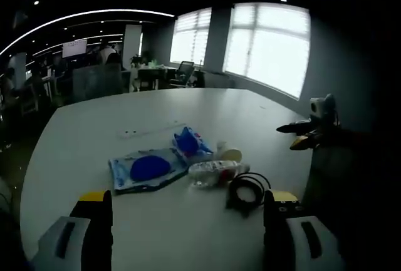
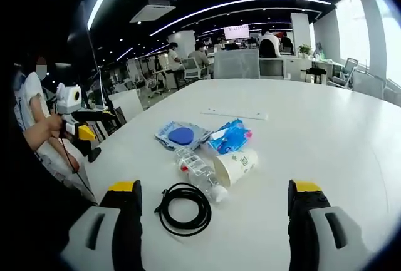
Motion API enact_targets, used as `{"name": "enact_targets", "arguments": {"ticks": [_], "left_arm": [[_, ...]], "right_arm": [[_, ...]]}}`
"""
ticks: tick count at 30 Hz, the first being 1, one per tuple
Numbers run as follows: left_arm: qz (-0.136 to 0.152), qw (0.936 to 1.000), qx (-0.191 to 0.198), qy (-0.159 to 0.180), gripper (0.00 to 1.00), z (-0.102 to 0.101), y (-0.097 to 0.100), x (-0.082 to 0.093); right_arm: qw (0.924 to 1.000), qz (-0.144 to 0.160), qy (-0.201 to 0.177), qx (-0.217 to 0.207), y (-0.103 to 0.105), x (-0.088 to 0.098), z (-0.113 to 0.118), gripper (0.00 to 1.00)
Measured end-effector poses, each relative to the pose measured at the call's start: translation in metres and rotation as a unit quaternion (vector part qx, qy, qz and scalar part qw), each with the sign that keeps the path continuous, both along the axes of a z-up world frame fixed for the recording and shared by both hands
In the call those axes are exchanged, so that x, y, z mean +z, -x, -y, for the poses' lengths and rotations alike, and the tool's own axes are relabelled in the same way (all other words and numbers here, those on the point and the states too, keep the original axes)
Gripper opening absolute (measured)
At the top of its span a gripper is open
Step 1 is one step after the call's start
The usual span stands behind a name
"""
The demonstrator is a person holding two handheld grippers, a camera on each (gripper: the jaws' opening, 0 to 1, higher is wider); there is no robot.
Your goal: Arrange the tabletop items into an orderly group along one side of the table until the central work area is clear of visible clutter.
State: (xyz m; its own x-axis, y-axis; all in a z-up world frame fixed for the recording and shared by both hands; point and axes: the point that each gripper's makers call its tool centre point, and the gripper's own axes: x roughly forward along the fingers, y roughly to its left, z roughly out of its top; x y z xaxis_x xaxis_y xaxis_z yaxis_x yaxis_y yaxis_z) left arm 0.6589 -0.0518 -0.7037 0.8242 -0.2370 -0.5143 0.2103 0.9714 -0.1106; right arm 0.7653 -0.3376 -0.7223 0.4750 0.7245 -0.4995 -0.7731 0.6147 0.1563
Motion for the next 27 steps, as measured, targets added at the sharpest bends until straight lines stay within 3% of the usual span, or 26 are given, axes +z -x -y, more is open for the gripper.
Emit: {"name": "enact_targets", "arguments": {"ticks": [9,27], "left_arm": [[0.001,1.0,-0.005,-0.003,1.0,0.0,0.0,0.001],[0.015,0.9997,0.019,0.009,1.0,-0.005,0.005,0.008]], "right_arm": [[0.9999,-0.006,-0.01,-0.012,-0.004,-0.002,0.0,0.91],[0.9998,-0.013,-0.003,0.013,0.001,-0.007,-0.01,0.87]]}}
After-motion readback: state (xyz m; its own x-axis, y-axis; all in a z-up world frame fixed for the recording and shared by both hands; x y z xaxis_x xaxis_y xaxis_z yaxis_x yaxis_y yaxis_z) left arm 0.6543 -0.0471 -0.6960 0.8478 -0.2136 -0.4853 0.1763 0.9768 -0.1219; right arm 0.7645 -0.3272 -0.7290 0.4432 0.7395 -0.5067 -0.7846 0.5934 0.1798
